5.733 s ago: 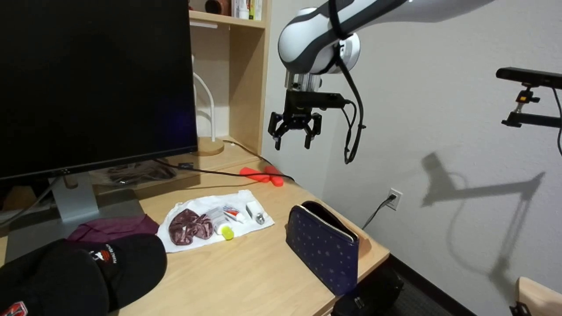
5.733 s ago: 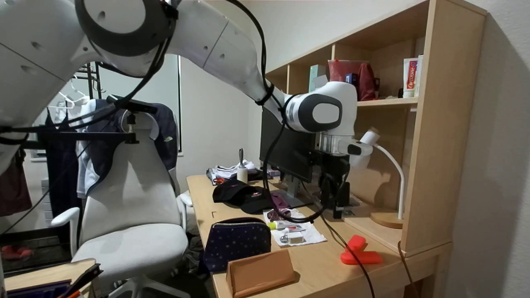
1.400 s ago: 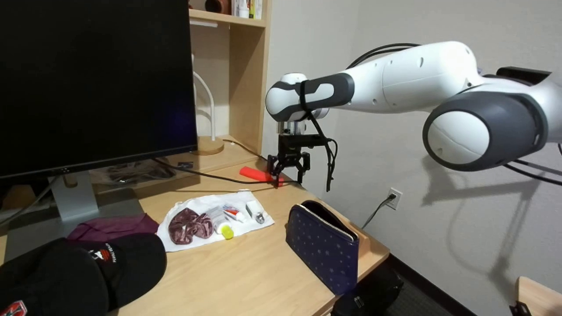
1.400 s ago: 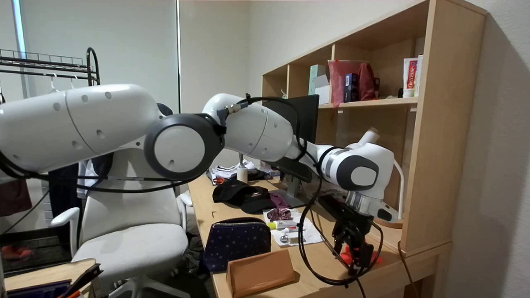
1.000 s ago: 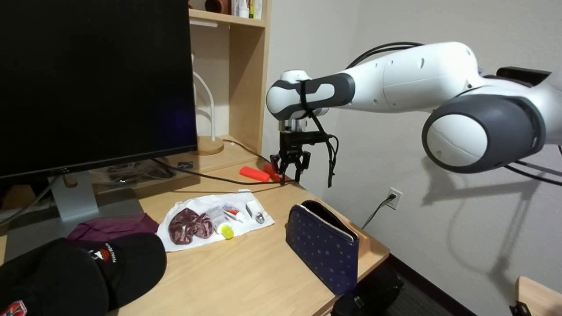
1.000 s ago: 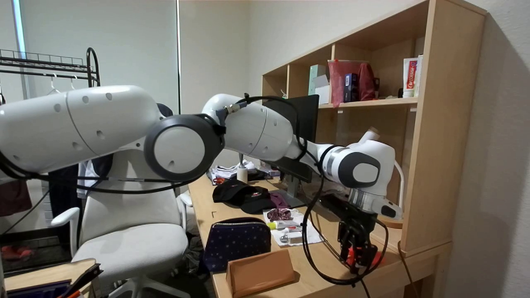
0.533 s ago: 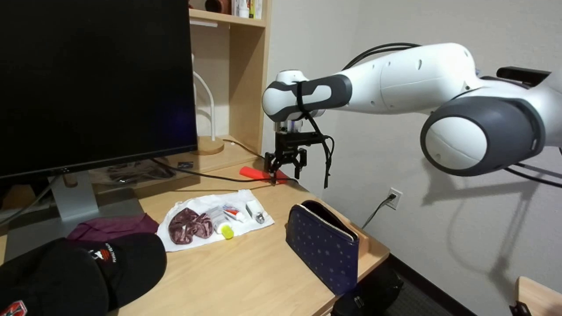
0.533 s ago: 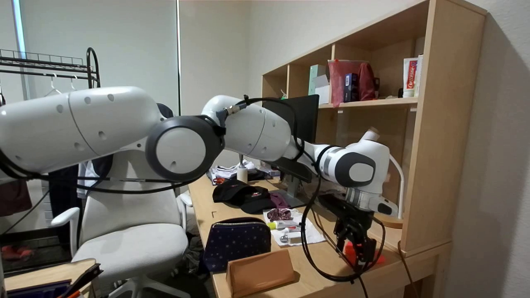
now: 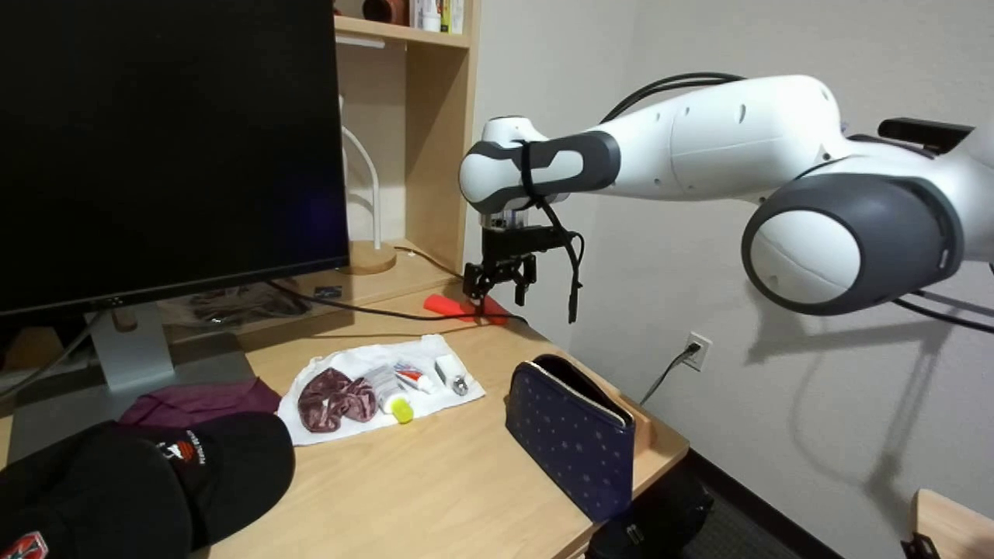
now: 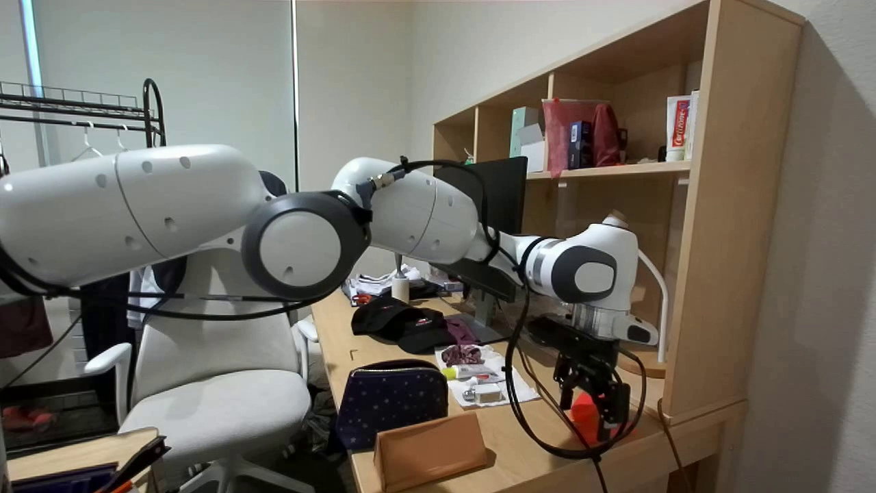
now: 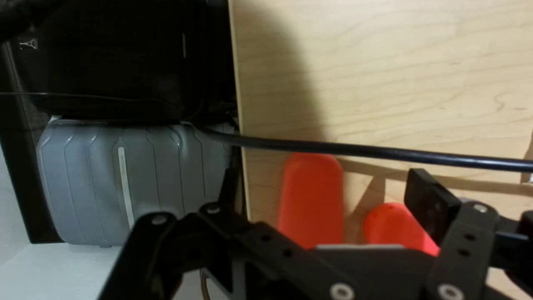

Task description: Move the orange blocks to the front edge of the desk

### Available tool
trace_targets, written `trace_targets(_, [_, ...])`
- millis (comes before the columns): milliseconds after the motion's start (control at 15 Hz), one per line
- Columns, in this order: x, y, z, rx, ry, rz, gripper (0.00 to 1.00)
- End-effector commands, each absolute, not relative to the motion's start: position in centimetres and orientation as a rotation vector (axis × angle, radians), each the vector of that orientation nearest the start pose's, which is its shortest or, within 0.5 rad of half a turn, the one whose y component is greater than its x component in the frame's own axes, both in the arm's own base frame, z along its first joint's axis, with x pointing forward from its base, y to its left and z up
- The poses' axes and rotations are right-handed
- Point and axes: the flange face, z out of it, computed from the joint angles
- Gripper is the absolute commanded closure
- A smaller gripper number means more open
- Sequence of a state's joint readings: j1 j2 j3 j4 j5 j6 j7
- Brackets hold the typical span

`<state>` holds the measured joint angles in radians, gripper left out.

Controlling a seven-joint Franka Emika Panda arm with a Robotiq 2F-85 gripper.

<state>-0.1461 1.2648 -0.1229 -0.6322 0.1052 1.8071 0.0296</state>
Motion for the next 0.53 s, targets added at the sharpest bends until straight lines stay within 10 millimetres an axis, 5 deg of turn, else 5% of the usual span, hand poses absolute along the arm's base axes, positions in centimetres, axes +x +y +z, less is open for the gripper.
trace_targets(0, [78.55, -15.32, 18.94, -3.145, 0.277, 0.083, 0.0])
trace_targets(133, [78.6, -15.3, 18.72, -3.144, 0.248, 0.074, 0.27])
trace_targets(467, [78.62, -15.37, 18.29, -3.143, 0.222, 0.064, 0.61])
